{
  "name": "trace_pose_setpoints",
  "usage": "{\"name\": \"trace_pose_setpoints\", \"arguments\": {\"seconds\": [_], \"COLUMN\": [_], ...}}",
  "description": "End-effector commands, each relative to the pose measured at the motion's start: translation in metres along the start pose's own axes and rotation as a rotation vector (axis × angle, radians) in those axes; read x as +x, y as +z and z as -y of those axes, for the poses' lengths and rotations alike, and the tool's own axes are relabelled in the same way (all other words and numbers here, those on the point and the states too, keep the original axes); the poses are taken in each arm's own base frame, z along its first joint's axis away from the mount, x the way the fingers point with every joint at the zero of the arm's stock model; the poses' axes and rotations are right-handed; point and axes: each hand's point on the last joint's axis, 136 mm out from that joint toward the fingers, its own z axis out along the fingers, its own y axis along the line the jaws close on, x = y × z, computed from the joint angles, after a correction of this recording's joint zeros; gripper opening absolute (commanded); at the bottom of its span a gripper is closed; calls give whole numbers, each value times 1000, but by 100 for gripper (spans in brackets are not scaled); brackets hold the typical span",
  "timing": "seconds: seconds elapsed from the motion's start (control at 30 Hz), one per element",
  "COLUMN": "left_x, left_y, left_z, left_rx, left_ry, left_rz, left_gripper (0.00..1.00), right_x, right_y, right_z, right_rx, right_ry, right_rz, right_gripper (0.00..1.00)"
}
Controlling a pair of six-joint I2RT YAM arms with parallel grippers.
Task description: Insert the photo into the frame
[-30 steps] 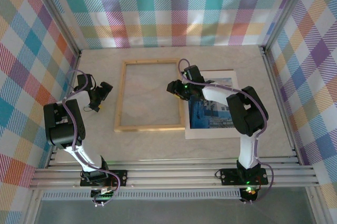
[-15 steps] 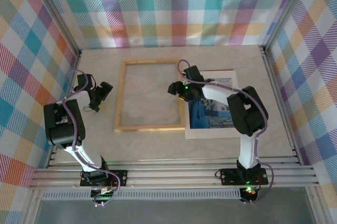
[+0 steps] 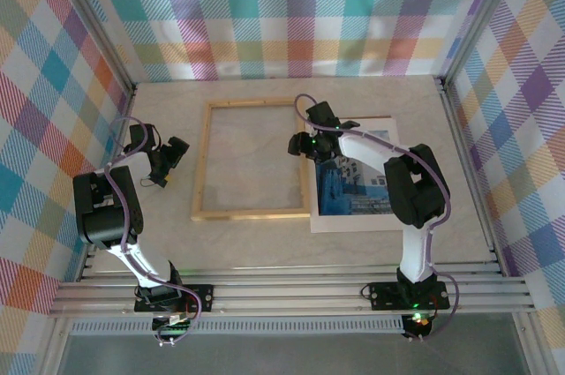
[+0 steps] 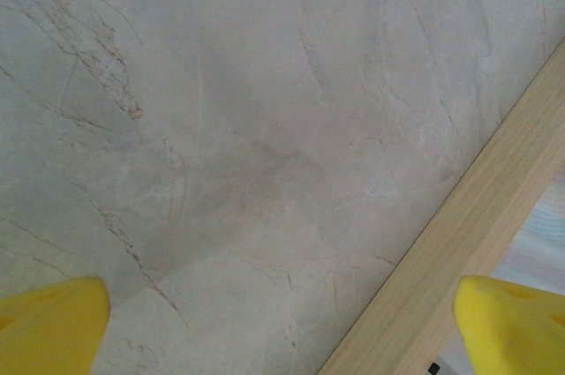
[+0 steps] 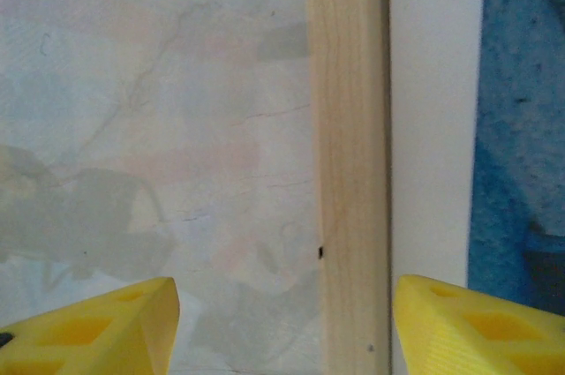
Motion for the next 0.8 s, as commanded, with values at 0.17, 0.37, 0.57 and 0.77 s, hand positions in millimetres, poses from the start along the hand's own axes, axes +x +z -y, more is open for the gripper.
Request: {"name": "trace_pose_setpoints", "arguments": {"seconds": [0.17,0.37,0.57,0.77], "left_x": [13,24,32,30], "left_y": [6,12,16,15], "left_z": [7,10,14,17], "left_rx": [10,10,15,15], "left_ry": [38,53,64,71], "left_rz": [-42,-68,-93,-90], "left_gripper": [100,100,100,100], "right_x": [-7,0,2,5], "right_y": [6,22,32,35], "right_z": [5,2,-6,-26], "right_rx": [34,0,-50,-137], "right_ry": [-48,-31,-18,-23], "right_rz": [-32,-73,-82,-92], "right_gripper": [62,59,59,59]}}
